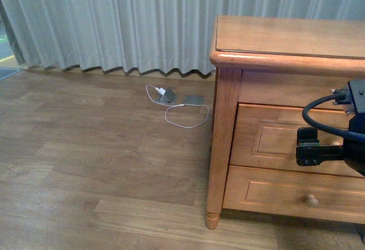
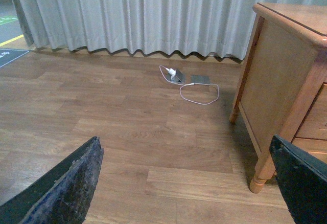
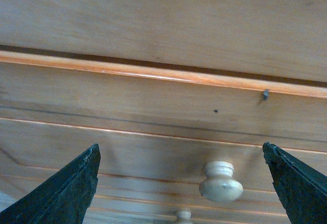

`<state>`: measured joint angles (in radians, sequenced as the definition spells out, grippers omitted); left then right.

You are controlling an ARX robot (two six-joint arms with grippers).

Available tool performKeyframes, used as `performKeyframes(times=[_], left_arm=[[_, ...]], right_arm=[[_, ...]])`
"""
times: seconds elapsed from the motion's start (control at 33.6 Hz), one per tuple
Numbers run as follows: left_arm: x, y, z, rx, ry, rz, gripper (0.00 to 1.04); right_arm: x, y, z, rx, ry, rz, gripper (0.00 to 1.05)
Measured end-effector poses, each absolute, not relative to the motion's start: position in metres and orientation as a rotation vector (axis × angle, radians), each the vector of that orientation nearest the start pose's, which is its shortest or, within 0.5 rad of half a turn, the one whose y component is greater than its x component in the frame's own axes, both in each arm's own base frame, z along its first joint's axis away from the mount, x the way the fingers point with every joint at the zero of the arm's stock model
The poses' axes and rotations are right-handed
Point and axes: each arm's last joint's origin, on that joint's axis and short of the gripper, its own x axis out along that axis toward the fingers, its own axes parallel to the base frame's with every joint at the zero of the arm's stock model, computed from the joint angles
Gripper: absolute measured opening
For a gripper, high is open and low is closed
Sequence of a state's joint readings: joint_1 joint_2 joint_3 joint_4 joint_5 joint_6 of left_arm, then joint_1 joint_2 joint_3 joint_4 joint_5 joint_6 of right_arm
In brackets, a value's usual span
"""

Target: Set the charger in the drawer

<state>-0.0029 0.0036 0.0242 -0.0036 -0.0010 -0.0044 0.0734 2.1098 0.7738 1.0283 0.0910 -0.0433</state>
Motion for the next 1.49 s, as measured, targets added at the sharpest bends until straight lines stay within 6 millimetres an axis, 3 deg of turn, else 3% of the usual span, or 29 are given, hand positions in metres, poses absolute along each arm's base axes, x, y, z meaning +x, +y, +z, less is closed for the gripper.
performKeyframes(times=[0.24,0.39,0.57,0.71,0.86,0.98,1.1,1.34,1.49], left_arm=[[0.096,0.000,0.171,-0.004,-0.017,-0.002,0.98],[0.096,0.000,0.171,-0.004,-0.017,-0.002,0.98],[0.096,0.000,0.171,-0.004,-0.017,-0.002,0.98],[0.096,0.000,0.171,-0.004,-0.017,-0.002,0.98],[0.096,0.000,0.171,-0.004,-0.017,-0.002,0.98],[0.096,0.000,0.171,-0.004,-0.017,-0.003,0.98],[0.096,0.000,0.171,-0.004,-0.017,-0.002,0.98],[0.096,0.000,0.171,-0.004,-0.017,-0.002,0.98],[0.096,0.000,0.171,-0.004,-0.017,-0.003,0.98]], right_arm=[[0.318,0.024,0.114,-0.025,0.302,0.089,0.96],[0.279,0.018,0.142,0.023,0.316,0.142,0.96],[0.215,0.005,0.171,0.129,0.332,0.181,0.96],[0.157,-0.008,0.177,0.230,0.318,0.188,0.96],[0.151,-0.008,0.186,0.219,0.233,0.169,0.95],[0.143,-0.001,0.180,0.049,0.024,0.003,0.68],[0.136,-0.001,0.179,0.016,0.001,-0.003,0.42],[0.127,0.000,0.167,0.004,-0.001,-0.003,0.01],[0.121,0.000,0.168,0.003,-0.008,-0.003,0.01]])
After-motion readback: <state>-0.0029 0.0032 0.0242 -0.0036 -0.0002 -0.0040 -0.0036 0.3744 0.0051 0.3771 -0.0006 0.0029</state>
